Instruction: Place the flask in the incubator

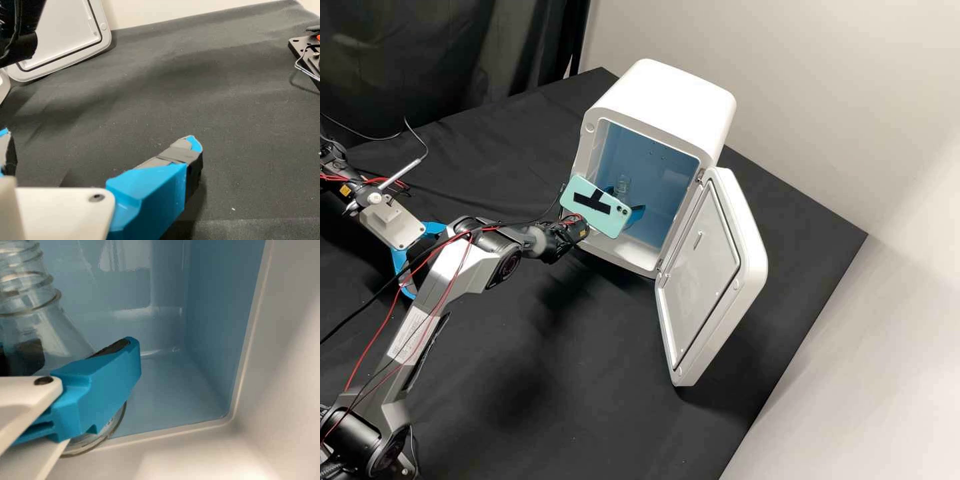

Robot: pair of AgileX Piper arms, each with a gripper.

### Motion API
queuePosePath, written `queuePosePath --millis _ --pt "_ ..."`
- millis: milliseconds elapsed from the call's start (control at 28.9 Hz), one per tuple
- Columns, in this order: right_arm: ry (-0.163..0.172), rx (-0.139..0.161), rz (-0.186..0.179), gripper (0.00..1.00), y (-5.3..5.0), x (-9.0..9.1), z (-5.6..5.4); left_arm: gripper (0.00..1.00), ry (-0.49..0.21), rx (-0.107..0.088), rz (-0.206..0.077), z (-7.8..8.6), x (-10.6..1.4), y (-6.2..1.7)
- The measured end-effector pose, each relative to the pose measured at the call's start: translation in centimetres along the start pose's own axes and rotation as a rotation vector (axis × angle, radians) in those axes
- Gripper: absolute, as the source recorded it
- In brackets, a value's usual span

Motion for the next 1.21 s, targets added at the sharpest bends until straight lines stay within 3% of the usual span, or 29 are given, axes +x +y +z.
queuePosePath --millis 449,553,691,933,1209 --pt "0.000 -0.001 0.000 0.00 0.0 0.0 0.0 1.00 0.000 0.000 0.000 0.0 0.0 0.00" --pt "0.001 -0.004 -0.002 0.00 -0.1 0.0 0.0 1.00 0.000 0.013 0.000 0.0 0.0 0.00" --pt "0.004 -0.006 0.013 0.00 -0.3 0.3 0.5 1.00 0.000 0.013 0.000 0.0 0.0 0.00" --pt "-0.003 -0.010 0.033 0.00 0.2 0.7 1.5 1.00 0.001 0.013 0.000 0.0 0.0 0.00" --pt "-0.003 -0.015 0.034 0.00 0.4 0.7 1.7 1.00 0.002 0.014 0.012 0.0 -0.2 0.33"
